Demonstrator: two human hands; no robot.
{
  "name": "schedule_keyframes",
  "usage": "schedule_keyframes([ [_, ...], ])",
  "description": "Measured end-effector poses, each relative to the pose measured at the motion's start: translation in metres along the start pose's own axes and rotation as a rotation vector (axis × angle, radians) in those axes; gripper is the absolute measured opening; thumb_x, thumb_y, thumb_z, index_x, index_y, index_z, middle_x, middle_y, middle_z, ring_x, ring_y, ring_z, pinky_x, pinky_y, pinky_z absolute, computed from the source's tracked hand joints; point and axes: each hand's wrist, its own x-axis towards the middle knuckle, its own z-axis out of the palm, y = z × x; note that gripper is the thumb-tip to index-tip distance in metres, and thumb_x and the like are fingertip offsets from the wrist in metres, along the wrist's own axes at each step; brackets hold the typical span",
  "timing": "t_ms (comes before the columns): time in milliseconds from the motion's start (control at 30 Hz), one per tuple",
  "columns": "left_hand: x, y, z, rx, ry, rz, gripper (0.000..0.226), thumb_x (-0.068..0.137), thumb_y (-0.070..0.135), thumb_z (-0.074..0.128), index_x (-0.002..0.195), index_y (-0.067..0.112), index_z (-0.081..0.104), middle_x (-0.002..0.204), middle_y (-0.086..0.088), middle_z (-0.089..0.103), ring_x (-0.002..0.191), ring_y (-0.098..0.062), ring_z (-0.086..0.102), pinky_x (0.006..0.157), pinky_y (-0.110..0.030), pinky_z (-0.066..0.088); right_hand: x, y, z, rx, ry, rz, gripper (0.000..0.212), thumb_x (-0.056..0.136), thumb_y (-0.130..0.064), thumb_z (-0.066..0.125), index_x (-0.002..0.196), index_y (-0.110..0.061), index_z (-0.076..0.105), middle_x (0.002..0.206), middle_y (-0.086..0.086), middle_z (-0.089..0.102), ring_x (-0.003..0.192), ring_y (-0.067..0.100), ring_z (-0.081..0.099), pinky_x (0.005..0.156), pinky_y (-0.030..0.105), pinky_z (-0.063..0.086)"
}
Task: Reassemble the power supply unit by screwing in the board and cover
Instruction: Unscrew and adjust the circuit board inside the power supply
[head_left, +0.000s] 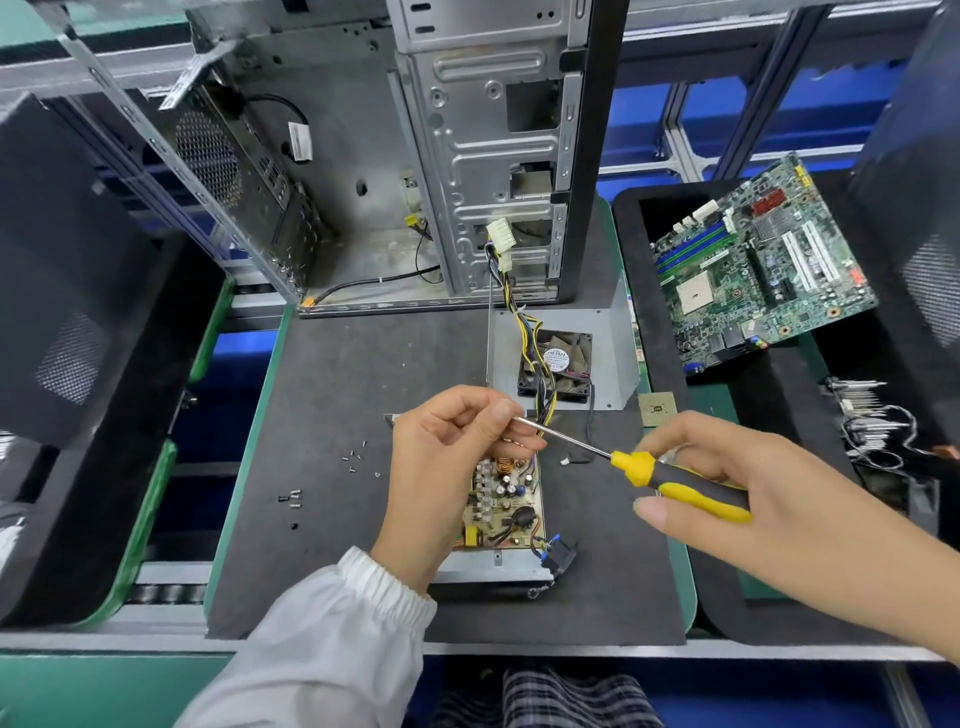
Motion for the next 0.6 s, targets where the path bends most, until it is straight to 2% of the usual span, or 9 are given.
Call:
schedule_keyframes([
  [133, -0.001, -0.008, 0.001, -0.077, 0.016, -0.055, 0.017, 0.087, 0.022, 0.061, 0.083, 0.018, 0.077, 0.076, -0.009, 0.073, 0.074, -0.021, 0.073, 0.062, -0.020, 0.057, 0.003, 0.004, 0.000, 0.037, 0.020, 0.022, 0.027, 0.071, -0.055, 0.057, 0.091, -0.038, 0.053, 0.071, -0.011, 0.065, 0.056, 0.001, 0.047, 0.056, 0.012, 0.033],
  [200, 0.000, -0.010, 0.001, -0.113, 0.006, -0.080, 0.021, 0.089, 0.025, 0.058, 0.086, 0.020, 0.077, 0.081, -0.007, 0.073, 0.077, -0.020, 0.073, 0.062, -0.019, 0.056, 0.003, 0.006, -0.001, 0.033, 0.010, 0.035, 0.026, 0.073, -0.054, 0.057, 0.091, -0.037, 0.054, 0.074, -0.010, 0.067, 0.060, 0.005, 0.051, 0.062, 0.017, 0.037],
  [267, 0.001, -0.011, 0.001, -0.137, -0.007, -0.109, 0.025, 0.091, 0.029, 0.054, 0.092, 0.019, 0.077, 0.088, -0.009, 0.073, 0.079, -0.021, 0.073, 0.063, -0.021, 0.057, 0.003, 0.009, -0.003, 0.037, 0.006, 0.046, 0.025, 0.074, -0.054, 0.058, 0.092, -0.038, 0.053, 0.076, -0.008, 0.068, 0.069, 0.015, 0.056, 0.070, 0.029, 0.041],
  [367, 0.003, -0.013, -0.001, -0.063, -0.019, -0.130, 0.041, 0.093, 0.039, 0.046, 0.110, 0.008, 0.068, 0.096, -0.013, 0.072, 0.084, -0.026, 0.073, 0.065, -0.027, 0.058, 0.002, 0.012, -0.004, 0.031, 0.013, 0.042, 0.026, 0.074, -0.054, 0.059, 0.093, -0.038, 0.054, 0.077, -0.007, 0.068, 0.072, 0.018, 0.057, 0.070, 0.034, 0.042],
  [433, 0.004, -0.012, -0.009, 0.175, -0.032, -0.044, 0.039, 0.097, 0.034, 0.045, 0.112, 0.005, 0.065, 0.095, -0.011, 0.071, 0.086, -0.024, 0.072, 0.070, -0.031, 0.059, -0.001, 0.015, -0.007, 0.014, 0.015, 0.050, 0.029, 0.073, -0.056, 0.058, 0.094, -0.037, 0.054, 0.080, -0.008, 0.069, 0.073, 0.016, 0.058, 0.071, 0.032, 0.041],
  [500, 0.004, -0.010, -0.020, 0.631, -0.175, 0.157, 0.025, 0.101, 0.023, 0.049, 0.102, 0.008, 0.069, 0.092, -0.001, 0.070, 0.089, -0.013, 0.068, 0.081, -0.029, 0.054, -0.004, 0.022, -0.012, -0.023, 0.022, 0.061, 0.032, 0.071, -0.057, 0.057, 0.096, -0.037, 0.054, 0.081, -0.010, 0.070, 0.071, 0.011, 0.059, 0.071, 0.025, 0.042],
  [533, 0.004, -0.010, -0.023, 0.867, -0.332, 0.242, 0.023, 0.102, 0.023, 0.050, 0.099, 0.011, 0.069, 0.094, 0.004, 0.068, 0.093, -0.010, 0.064, 0.089, -0.030, 0.048, -0.005, 0.025, -0.015, -0.046, 0.030, 0.067, 0.033, 0.070, -0.058, 0.056, 0.096, -0.037, 0.054, 0.079, -0.012, 0.070, 0.066, 0.008, 0.057, 0.068, 0.022, 0.041],
  [600, 0.001, -0.016, -0.023, 1.234, -0.704, 0.265, 0.031, 0.102, 0.035, 0.044, 0.115, 0.018, 0.066, 0.111, 0.009, 0.066, 0.112, -0.008, 0.055, 0.111, -0.035, 0.026, -0.006, 0.033, -0.020, -0.087, 0.058, 0.087, 0.033, 0.069, -0.059, 0.055, 0.094, -0.039, 0.054, 0.076, -0.015, 0.069, 0.062, 0.002, 0.055, 0.065, 0.016, 0.040],
])
